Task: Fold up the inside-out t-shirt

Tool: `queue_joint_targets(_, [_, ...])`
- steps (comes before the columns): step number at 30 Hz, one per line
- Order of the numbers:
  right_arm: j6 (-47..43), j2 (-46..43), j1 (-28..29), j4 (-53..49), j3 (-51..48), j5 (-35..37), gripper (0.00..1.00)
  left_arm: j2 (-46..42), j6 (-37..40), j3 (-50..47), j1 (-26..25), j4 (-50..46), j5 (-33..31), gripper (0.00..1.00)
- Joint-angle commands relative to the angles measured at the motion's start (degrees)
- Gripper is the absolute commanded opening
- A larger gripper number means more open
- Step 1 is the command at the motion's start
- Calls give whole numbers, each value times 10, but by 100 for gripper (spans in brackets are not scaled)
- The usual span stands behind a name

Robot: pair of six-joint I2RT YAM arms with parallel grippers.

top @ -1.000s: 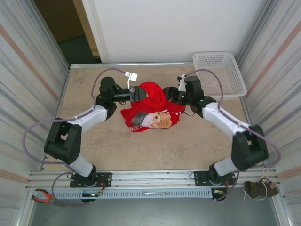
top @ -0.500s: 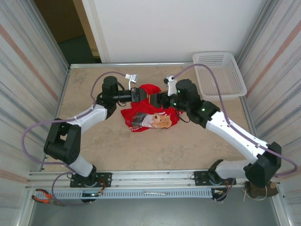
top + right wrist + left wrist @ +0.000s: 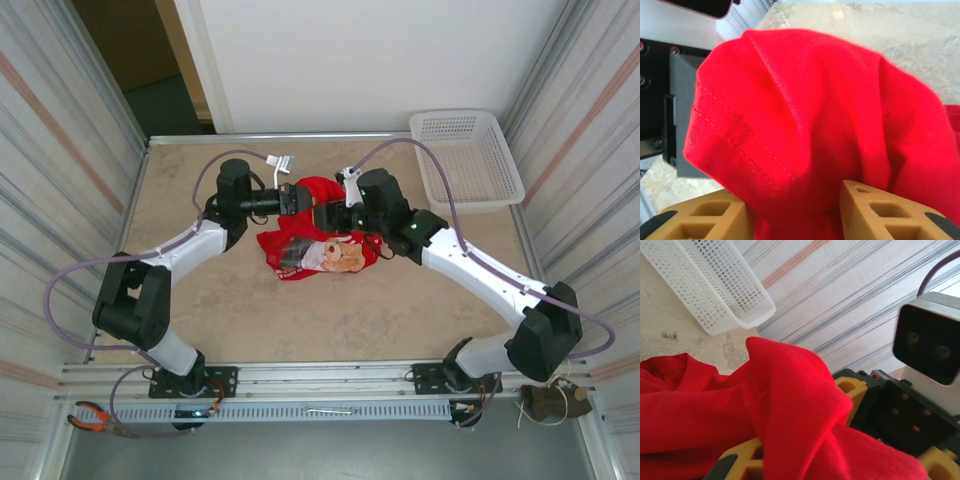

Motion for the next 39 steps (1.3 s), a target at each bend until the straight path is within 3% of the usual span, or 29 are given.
queue_joint_targets(1, [-3,1,-17,16,32,-16,26,-25,14,17,-3,5,19,0])
queue_joint_targets(4, [2,-9,-37,12,40,-44,0,-23,15,19,-3,4,19,0])
queue_joint_targets(7, [11,-29,-54,8,50,-78,0,-15,18,26,-2,-2,12,0])
queue_joint_targets(9, [22,-44,-65,3,61,-105,0,-12,18,31,4,-12,-9,26])
queue_joint_targets(11, [36,-60,-75,1,78,-126,0,-13,16,35,13,-18,-34,46])
queue_joint_targets(14, [61,-73,-91,3,109,-153,0,-25,17,33,28,-20,-61,57])
queue_joint_targets(18, [97,-76,-109,14,143,-186,0,-84,49,5,31,-61,-126,62])
queue_joint_targets(21, [110,-72,-110,12,159,-188,0,-156,101,-16,5,-127,-225,62])
queue_joint_targets(26, [116,-70,-109,5,156,-163,0,-243,207,-19,-127,-193,-431,62])
queue_joint_targets(31, [121,-72,-104,9,142,-142,0,-223,234,-11,-240,-169,-569,63])
queue_joint_targets(34, [122,-72,-97,11,139,-136,0,-186,232,3,-270,-147,-617,64])
queue_joint_targets(39, [122,-71,-85,9,137,-129,0,-125,226,32,-271,-100,-624,66])
